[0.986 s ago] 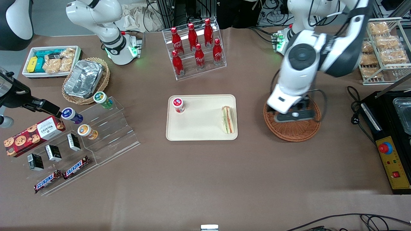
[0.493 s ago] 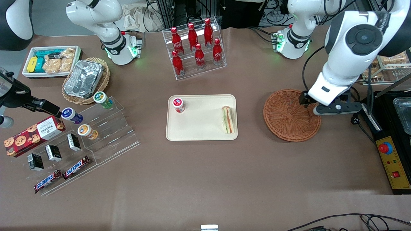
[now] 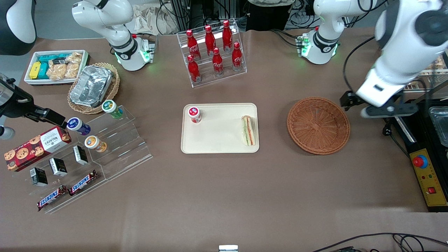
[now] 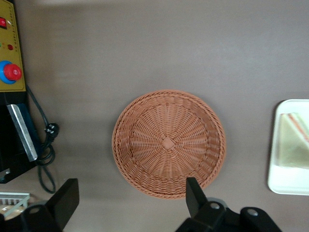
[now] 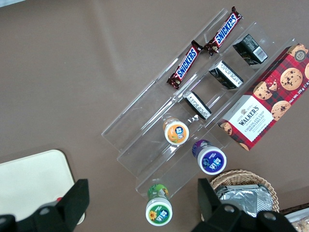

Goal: Place sandwich from basket to tray

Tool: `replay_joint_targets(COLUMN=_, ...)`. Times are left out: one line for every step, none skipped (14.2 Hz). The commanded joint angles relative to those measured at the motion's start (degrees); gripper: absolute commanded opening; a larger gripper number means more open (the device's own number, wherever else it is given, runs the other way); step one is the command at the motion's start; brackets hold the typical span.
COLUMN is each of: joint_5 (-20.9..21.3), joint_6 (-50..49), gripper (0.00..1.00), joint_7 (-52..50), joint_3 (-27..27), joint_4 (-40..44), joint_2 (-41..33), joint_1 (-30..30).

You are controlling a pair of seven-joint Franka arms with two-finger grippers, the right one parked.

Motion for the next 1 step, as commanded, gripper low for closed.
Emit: replay_joint_targets(joint_5=-2.7, joint_6=-1.6, gripper=0.98, joint_7=2.9, joint_3=3.8, joint_4=-0.2, joint_2=-3.5, joint_1=-1.4)
